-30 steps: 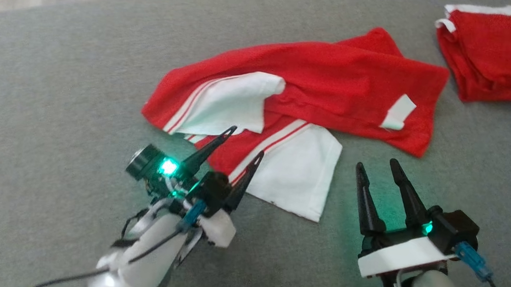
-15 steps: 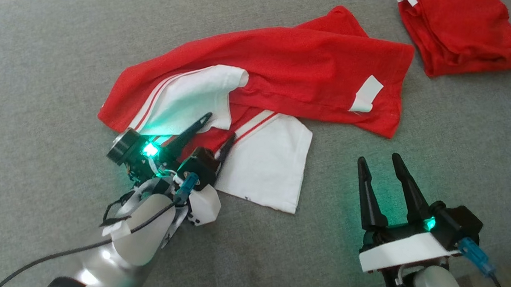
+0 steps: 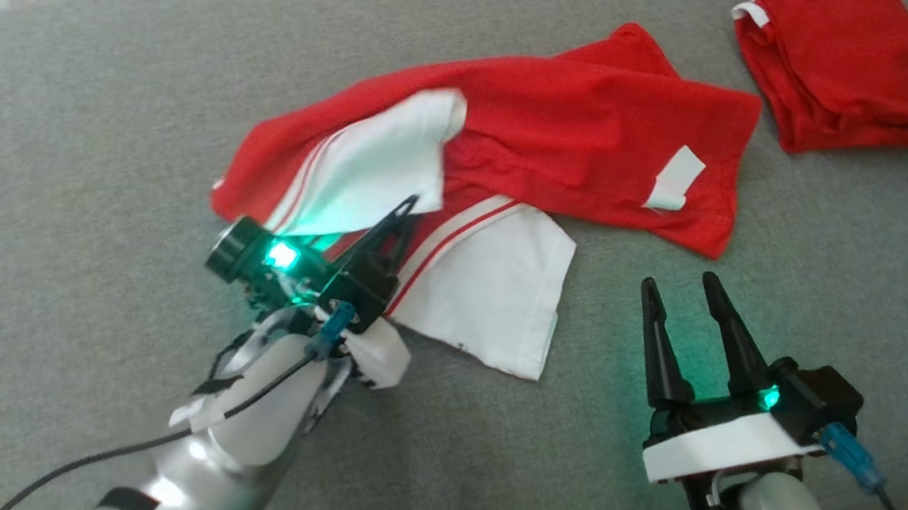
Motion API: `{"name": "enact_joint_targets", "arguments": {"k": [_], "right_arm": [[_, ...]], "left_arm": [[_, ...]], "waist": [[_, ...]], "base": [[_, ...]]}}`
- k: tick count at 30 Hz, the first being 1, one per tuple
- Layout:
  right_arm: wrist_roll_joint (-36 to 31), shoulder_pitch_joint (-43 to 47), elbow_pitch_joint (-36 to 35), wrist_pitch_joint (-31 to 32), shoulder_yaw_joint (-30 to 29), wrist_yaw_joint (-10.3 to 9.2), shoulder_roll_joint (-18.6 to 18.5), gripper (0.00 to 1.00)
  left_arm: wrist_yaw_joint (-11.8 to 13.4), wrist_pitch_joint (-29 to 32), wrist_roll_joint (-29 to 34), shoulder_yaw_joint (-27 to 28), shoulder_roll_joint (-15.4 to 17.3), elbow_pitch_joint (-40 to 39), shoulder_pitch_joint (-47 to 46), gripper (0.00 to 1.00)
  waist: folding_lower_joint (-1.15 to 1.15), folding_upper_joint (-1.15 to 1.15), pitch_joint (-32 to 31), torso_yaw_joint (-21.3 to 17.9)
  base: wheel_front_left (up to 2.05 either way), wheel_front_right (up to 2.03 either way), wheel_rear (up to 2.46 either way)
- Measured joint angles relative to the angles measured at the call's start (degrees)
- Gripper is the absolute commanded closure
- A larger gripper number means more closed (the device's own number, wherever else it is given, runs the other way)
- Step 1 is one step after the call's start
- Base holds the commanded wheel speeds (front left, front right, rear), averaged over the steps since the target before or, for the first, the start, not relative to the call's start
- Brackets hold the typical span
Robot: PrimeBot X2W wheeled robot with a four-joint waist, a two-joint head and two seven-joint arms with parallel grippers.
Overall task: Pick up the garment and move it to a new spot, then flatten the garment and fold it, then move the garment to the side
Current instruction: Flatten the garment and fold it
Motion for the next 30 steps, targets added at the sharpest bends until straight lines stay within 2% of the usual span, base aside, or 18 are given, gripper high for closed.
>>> {"name": "enact_joint_targets", "arguments": {"k": [3,6,10,11,12,13,19,30], "right_arm": [[0.00,0.19,0.03,0.00,-0.44,0.00,0.00,0.00],[0.00,0.29,0.08,0.00,-0.63,0.00,0.00,0.00],[-0.04,0.33,0.10,0.00,-0.70,0.00,0.00,0.00],[-0.08,0.32,0.10,0.00,-0.68,0.00,0.00,0.00],[-0.08,0.33,0.11,0.00,-0.67,0.00,0.00,0.00],[-0.08,0.32,0.12,0.00,-0.66,0.00,0.00,0.00],[-0.08,0.31,0.15,0.00,-0.62,0.00,0.00,0.00],[-0.08,0.28,0.33,0.00,-0.10,0.00,0.00,0.00]], "left_arm": [[-1.98,-0.51,-1.71,-0.53,-0.09,-5.24,1.88,1.00],[-5.41,0.19,-2.50,-2.86,1.15,-9.83,5.55,1.00],[-6.60,3.90,-2.41,-4.90,4.54,-13.00,11.15,1.00],[-6.51,4.38,-2.31,-5.26,5.20,-13.48,12.11,0.93],[-6.24,4.45,-2.14,-5.27,5.81,-14.03,12.82,0.25],[-5.71,4.42,-1.91,-5.30,6.09,-14.62,13.18,0.00],[-3.22,4.02,-0.55,-5.97,5.80,-17.83,13.32,0.00],[0.74,3.01,1.20,-6.37,6.22,-17.68,13.05,0.00]], "waist": [[0.00,0.00,-0.64,0.76],[-0.01,0.00,-1.35,1.55],[-0.01,0.00,-1.91,2.62],[-0.01,0.00,-1.95,2.77],[-0.01,0.00,-1.92,2.89],[-0.01,0.00,-1.87,2.98],[-0.01,0.00,-1.50,3.44],[-0.01,0.00,-1.19,2.79]], "base": [[0.00,0.00,0.00],[0.00,0.00,0.00],[0.00,0.00,0.00],[0.00,0.00,0.00],[0.00,0.00,0.00],[0.00,0.00,0.00],[0.00,0.00,0.00],[0.00,0.00,0.00]]}}
